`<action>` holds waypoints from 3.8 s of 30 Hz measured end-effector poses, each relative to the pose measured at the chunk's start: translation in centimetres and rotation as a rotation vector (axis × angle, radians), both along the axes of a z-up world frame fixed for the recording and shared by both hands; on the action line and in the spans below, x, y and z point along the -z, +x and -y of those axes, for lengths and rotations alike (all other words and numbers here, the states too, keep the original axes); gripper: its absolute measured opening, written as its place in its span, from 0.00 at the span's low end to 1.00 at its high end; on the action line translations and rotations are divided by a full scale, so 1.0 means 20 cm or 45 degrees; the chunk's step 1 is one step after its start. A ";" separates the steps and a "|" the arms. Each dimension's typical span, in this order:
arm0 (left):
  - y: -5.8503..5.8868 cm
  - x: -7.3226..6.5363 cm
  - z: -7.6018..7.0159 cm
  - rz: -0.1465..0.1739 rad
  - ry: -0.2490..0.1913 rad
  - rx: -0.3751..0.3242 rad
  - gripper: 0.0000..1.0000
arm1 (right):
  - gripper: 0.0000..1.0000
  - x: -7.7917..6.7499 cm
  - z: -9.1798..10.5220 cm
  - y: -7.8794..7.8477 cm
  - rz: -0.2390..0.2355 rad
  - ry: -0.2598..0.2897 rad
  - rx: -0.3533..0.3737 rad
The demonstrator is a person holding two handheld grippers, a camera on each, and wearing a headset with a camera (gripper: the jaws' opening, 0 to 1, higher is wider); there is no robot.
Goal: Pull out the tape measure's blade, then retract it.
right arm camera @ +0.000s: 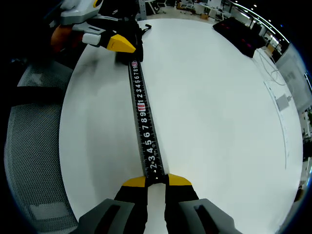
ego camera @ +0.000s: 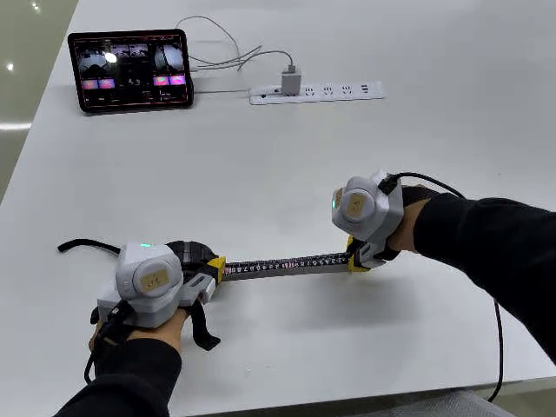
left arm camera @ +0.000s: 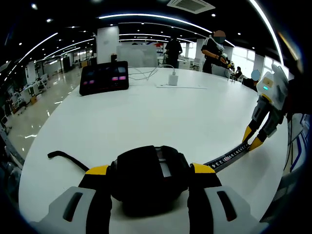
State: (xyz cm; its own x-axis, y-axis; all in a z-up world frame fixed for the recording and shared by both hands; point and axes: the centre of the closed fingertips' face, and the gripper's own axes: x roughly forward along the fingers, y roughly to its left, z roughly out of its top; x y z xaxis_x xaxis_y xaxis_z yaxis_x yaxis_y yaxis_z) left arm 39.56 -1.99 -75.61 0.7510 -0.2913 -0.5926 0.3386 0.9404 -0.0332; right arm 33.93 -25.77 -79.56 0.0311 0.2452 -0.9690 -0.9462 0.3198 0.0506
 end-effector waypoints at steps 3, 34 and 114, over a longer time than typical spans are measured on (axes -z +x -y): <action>0.00 0.00 0.00 0.003 0.000 0.000 0.58 | 0.08 0.00 -0.01 0.00 -0.004 0.005 0.000; 0.02 0.00 0.00 -0.003 -0.001 0.030 0.58 | 0.08 0.00 -0.11 0.04 -0.007 0.005 -0.001; 0.01 0.01 0.00 0.007 -0.006 0.013 0.59 | 0.09 0.00 -0.28 0.05 0.039 0.036 -0.029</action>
State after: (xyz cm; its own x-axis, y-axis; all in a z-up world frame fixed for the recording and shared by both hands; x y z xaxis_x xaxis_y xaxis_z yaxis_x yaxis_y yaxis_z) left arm 39.73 -2.05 -75.75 0.7514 -0.3017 -0.5869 0.3480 0.9368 -0.0360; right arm 34.95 -20.24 -79.63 0.0543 0.2737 -0.9603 -0.9544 0.2969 0.0306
